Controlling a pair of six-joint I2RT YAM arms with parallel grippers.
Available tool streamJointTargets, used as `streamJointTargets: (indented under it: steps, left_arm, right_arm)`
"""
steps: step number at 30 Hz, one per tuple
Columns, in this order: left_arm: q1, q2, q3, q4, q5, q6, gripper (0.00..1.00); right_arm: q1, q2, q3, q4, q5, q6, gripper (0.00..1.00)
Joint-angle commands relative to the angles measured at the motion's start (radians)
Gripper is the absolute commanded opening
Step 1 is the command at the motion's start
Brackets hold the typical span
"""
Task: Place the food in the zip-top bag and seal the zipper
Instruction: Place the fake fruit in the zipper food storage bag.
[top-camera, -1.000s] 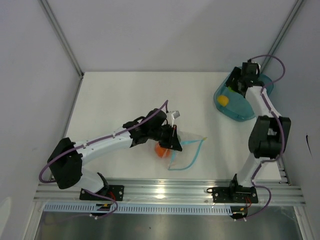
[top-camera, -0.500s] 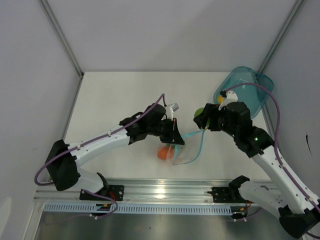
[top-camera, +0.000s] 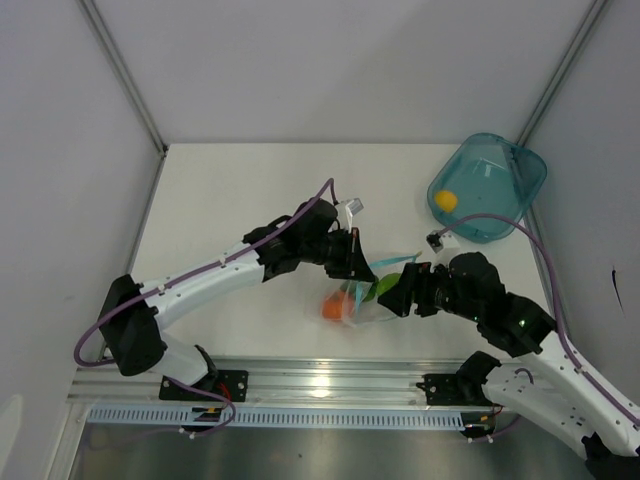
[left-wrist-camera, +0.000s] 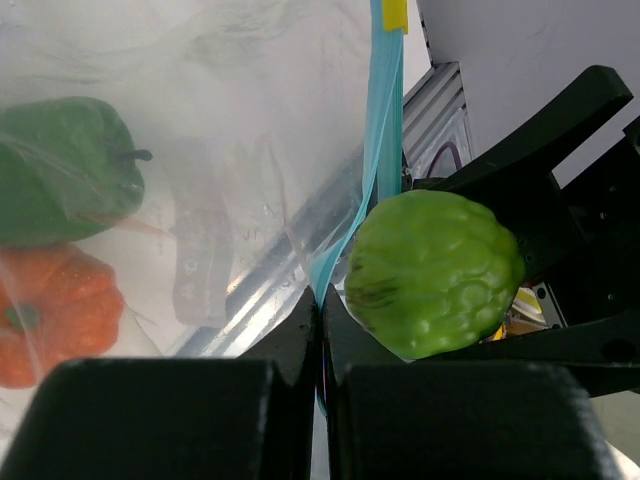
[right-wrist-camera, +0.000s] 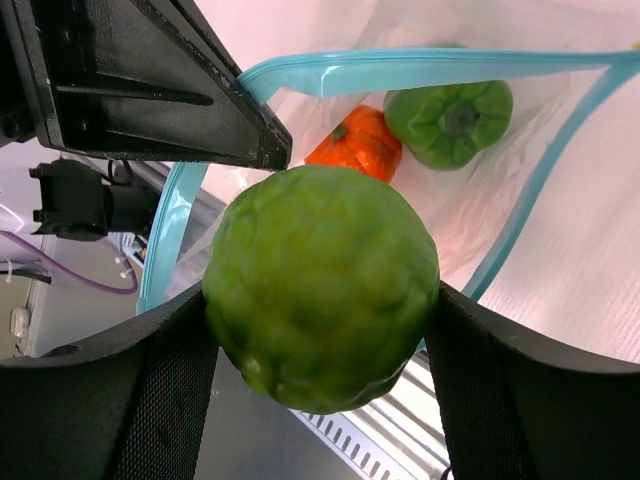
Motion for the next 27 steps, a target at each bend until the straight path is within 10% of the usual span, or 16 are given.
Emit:
streamJointTargets:
  steps: [1,18,27]
  left_arm:
    - [0.008,0.006,0.053,-0.002,0.024,-0.014,0.01]
    - [0.008,-0.024,0.022,-0.001,0.036,-0.017,0.0]
    - [0.008,-0.034,0.001,0.016,0.039,-0.016,0.01]
  right_arm:
    - [0.021,0.012,0.013,0.041,-0.014,0.019,0.3]
    - [0.027,0.056,0.057,0.007,0.064,-0.018,0.99]
    - [0.027,0.081,0.151,-0.028,0.134,-0.063,0.99]
